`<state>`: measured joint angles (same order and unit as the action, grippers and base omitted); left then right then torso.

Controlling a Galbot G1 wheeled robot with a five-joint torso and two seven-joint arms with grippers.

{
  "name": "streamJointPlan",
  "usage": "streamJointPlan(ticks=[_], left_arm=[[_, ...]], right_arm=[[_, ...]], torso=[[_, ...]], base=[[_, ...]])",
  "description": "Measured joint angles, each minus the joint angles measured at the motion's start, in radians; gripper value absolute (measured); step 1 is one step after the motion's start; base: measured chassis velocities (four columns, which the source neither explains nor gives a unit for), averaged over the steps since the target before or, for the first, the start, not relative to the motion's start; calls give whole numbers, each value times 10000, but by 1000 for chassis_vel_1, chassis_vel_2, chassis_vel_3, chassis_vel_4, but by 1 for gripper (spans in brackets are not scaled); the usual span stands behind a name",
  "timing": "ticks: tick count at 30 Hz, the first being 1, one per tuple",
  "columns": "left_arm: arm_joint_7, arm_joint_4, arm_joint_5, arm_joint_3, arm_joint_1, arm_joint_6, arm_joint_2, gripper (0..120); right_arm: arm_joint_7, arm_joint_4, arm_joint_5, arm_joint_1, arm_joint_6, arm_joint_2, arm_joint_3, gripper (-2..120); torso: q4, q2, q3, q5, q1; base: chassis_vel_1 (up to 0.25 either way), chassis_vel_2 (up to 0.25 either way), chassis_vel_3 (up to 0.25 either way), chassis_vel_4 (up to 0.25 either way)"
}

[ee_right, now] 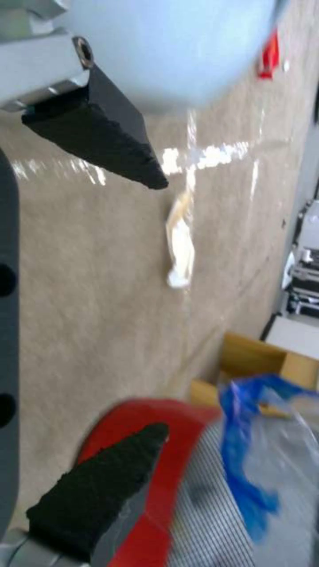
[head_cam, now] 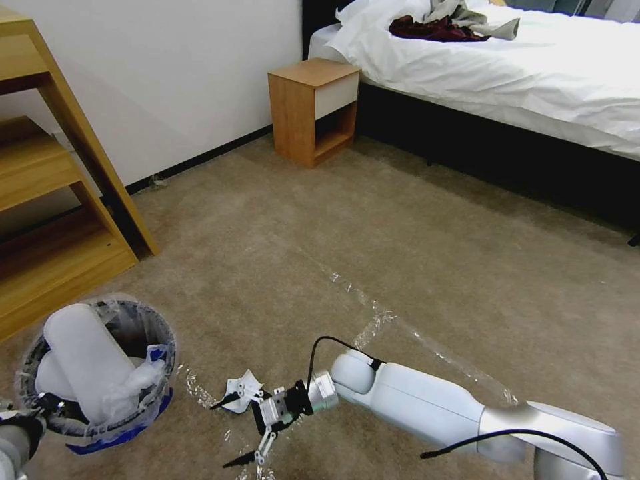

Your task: Pick up the trash bin and place the garbage on the floor into it.

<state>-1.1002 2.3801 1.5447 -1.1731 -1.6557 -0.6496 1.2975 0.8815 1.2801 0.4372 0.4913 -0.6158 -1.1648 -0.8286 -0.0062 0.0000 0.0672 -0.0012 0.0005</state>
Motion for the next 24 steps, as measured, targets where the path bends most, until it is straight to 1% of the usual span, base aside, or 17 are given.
streamJointPlan(ticks=[2, 3, 6, 15, 24], left_arm=[[-3, 0, -2, 10, -1, 1, -21, 0], [-3, 0, -2, 10, -1, 1, -21, 0], [-4, 4, -12, 37, -1, 3, -22, 0], [-5, -11, -69, 151, 54, 10, -1, 0], [-3, -14, -93, 177, 24, 11, 51, 0]], right_arm=[[103, 132, -1, 94, -55, 480, -81, 100], [103, 132, -1, 94, -55, 480, -81, 100], [74, 80, -177, 199, -162, 783, 5, 100], [-141, -85, -334, 284, -187, 765, 244, 100], [-913, -635, -648, 77, -182, 271, 564, 100]], torso=[[-2, 0, 0, -1, 0], [-2, 0, 0, -1, 0], [-2, 0, 0, -1, 0], [-1, 0, 0, 0, 0], [0, 0, 0, -2, 0]], base=[[0, 0, 0, 0], [0, 0, 0, 0], [0, 0, 0, 0], [0, 0, 0, 0], [0, 0, 0, 0]])
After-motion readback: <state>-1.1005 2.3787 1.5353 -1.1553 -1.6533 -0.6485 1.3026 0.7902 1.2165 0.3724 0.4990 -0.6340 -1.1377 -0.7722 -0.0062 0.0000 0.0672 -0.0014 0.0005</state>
